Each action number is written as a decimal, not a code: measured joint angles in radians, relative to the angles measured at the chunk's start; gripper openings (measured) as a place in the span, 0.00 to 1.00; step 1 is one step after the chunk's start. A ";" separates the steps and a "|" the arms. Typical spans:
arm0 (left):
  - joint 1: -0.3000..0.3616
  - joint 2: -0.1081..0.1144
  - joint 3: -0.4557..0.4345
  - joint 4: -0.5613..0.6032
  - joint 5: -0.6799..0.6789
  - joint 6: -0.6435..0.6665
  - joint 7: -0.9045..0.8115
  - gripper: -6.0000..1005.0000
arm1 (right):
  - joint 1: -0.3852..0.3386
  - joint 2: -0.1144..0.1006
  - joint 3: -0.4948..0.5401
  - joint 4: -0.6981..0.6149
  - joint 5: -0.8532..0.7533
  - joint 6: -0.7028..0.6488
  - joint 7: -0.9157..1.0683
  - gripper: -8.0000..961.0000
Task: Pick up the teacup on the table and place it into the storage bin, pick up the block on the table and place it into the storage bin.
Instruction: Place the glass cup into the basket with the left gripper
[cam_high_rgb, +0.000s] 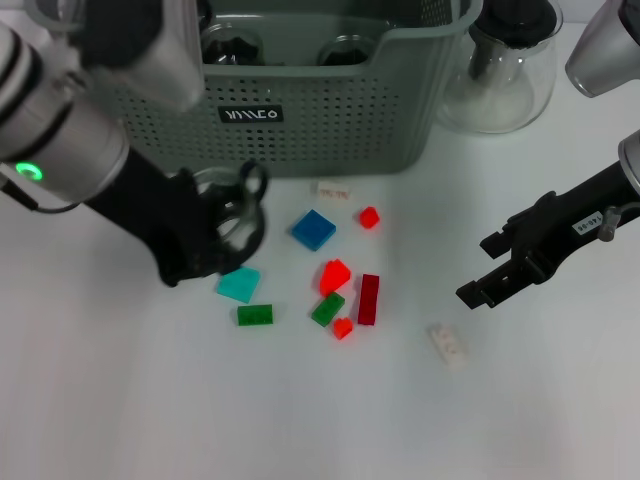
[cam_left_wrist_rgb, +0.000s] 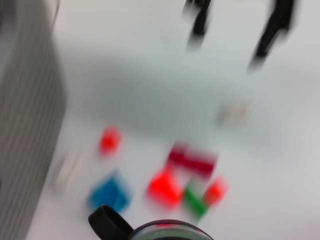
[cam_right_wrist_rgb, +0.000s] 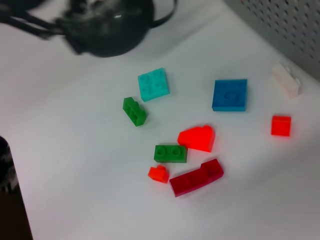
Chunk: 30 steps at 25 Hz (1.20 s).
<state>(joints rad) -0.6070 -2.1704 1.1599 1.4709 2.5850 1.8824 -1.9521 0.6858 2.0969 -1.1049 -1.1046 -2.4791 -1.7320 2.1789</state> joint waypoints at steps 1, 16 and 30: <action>-0.005 -0.001 -0.022 0.028 -0.041 0.034 -0.012 0.05 | 0.000 0.000 0.000 0.000 0.000 0.000 0.000 0.93; -0.432 0.212 -0.229 -0.251 -0.162 -0.253 -0.423 0.05 | 0.010 0.000 -0.007 0.000 0.004 -0.004 0.013 0.93; -0.602 0.268 -0.230 -0.803 0.088 -0.691 -0.467 0.05 | 0.025 0.000 -0.009 0.009 0.003 0.003 0.028 0.93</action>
<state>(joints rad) -1.2087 -1.9026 0.9303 0.6681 2.6732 1.1919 -2.4193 0.7108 2.0969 -1.1140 -1.0956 -2.4758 -1.7286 2.2072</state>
